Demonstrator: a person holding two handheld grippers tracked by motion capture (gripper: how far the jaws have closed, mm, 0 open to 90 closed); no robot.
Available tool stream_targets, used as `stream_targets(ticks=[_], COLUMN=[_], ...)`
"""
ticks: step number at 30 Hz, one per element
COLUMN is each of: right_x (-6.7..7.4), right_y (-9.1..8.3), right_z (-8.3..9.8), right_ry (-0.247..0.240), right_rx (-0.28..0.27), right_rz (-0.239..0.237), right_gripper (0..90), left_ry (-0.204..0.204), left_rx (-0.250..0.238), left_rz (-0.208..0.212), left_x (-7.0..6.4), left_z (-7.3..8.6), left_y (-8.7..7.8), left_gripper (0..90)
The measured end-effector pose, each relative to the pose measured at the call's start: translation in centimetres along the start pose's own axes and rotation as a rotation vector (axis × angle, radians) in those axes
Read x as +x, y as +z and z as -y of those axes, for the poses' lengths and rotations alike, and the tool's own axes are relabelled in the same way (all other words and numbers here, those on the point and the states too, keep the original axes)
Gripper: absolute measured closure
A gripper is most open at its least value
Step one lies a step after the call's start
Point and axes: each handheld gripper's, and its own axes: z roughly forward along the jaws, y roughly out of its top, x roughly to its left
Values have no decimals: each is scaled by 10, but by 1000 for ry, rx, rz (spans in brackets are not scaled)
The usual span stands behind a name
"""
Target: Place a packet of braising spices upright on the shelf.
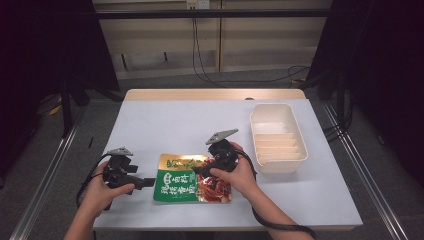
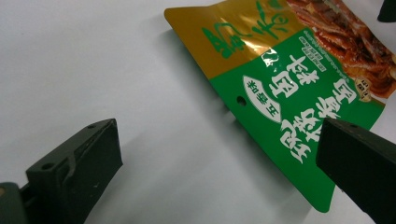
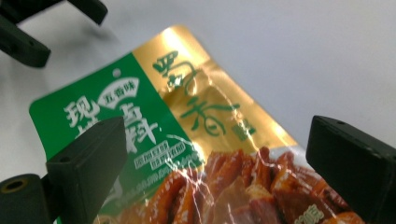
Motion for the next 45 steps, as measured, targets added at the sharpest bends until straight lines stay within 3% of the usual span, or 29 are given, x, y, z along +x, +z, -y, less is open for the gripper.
stream_targets(ticks=[10,13,17,19,21,22,24,28,30,32,33,34,36,37,39,40,41,42,43,45], right_x=[0,2,2,2,2,2,3,2,1,1,1,1,1,1,0,0,0,0,0,0], right_y=[1,1,-3,-4,-3,-2,-2,-3,-5,-6,-6,-6,-7,-7,-8,-9,-9,-9,-9,-10], right_z=[1,-1,-4,-4,-4,-4,-3,-3,-3,-3,-3,-3,-3,-4,-4,-4,-5,-5,-5,-5], right_ry=[-3,-11,-8,-12,-14,-10,-5,-6,-3,-2,1,3,-1,-3,-5,-5,-9,-9,-10,-12], right_rx=[-5,-11,-30,-37,-33,-30,-28,-29,-32,-35,-38,-36,-38,-42,-48,-48,-49,-49,-49,-50], right_rz=[12,11,6,3,3,3,0,7,9,8,10,11,10,10,7,7,7,7,6,7], right_gripper=[44,44,44,44,44,44,44,44,44,44,44,44,44,44,44,44,44,44,44,44], left_ry=[-85,-91,-132,-121,-133,-144,-138,-207,-214,-249,-280,-285,-296,-307,-300,-333,-333,-314,-334,-331], left_rx=[27,28,48,74,59,52,48,33,25,13,21,33,16,27,27,14,14,39,35,51], left_rz=[-14,1,52,63,65,78,70,117,116,133,157,178,162,191,192,202,202,210,210,234], left_x=[-5,-7,-11,-10,-11,-11,-11,-14,-16,-18,-18,-18,-21,-20,-21,-23,-23,-22,-24,-24], left_z=[0,1,2,2,3,3,3,3,3,3,2,3,3,3,3,3,3,3,2,-1], left_y=[3,6,12,15,15,16,17,20,23,25,27,29,31,33,34,38,38,39,39,38], left_gripper=[18,71,170,197,212,272,270,308,352,358,383,424,474,525,575,614,679,679,753,868])
